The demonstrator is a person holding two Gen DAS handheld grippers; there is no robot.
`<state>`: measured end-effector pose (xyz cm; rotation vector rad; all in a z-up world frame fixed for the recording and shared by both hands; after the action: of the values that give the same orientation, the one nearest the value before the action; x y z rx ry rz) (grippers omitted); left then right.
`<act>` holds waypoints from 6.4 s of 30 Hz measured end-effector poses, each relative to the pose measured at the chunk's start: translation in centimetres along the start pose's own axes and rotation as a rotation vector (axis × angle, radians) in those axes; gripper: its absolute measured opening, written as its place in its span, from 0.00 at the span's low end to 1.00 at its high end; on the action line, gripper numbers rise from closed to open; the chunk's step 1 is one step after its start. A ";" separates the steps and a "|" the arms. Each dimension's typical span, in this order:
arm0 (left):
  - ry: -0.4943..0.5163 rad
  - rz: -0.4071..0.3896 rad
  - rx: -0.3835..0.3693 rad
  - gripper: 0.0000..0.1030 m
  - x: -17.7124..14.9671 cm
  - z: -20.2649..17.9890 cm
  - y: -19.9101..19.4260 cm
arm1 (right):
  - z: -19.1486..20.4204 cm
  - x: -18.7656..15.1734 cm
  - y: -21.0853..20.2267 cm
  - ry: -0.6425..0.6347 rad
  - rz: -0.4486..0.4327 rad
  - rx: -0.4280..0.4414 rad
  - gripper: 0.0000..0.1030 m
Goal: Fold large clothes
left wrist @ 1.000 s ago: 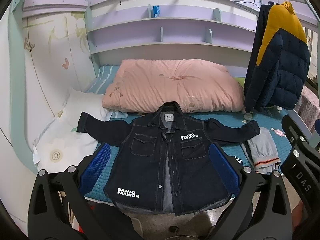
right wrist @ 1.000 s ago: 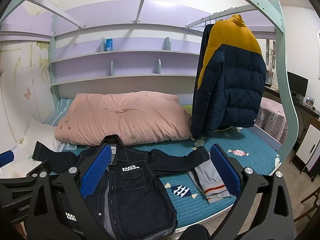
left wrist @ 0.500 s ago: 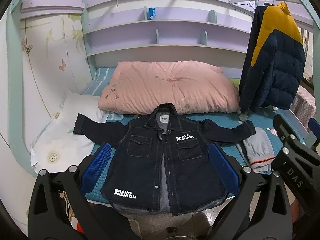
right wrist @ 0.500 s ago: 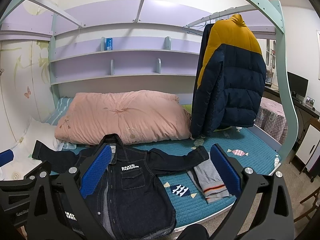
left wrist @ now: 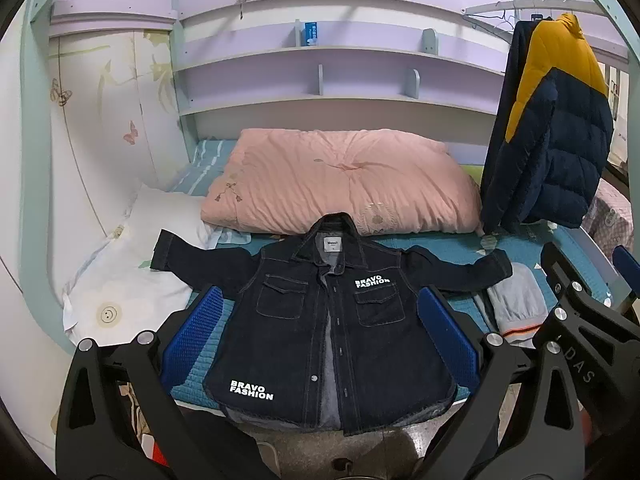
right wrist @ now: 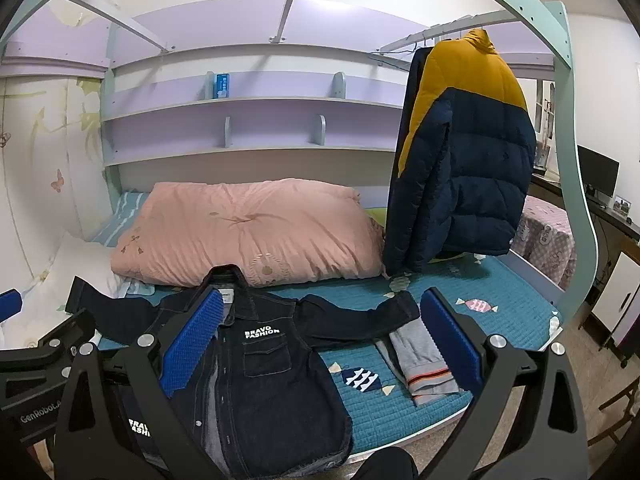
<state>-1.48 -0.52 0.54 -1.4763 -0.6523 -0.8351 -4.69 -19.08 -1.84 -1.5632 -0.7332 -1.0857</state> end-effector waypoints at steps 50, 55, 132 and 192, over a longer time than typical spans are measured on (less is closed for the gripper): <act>-0.014 0.009 -0.017 0.95 -0.2 -0.6 -0.4 | 0.5 -0.7 -0.5 0.000 0.009 0.004 0.93; -0.008 0.014 -0.021 0.95 -0.4 -1.2 -0.2 | 0.4 -0.7 -0.6 0.002 0.008 0.003 0.93; -0.721 0.470 0.334 0.28 -6.2 49.8 50.3 | 49.4 -19.2 52.2 -0.185 1.083 0.515 0.03; 0.116 0.619 0.125 0.54 -11.0 -7.5 53.8 | -3.1 -15.1 42.4 0.445 0.861 0.267 0.01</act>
<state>34.81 -11.58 -39.86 -1.3896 -0.1331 -0.3846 25.55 -32.10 -32.70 -1.1495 0.1174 -0.6048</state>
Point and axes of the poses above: each gripper's, at about its wrist camera, not at the fingertips, and y roughly the way its jaws point, z to its left, x to its top, the point moved 1 cm from there along y, roughly the way its jaws point, and after that the axes turned 2 degrees about -x, right-handed, at the moved point
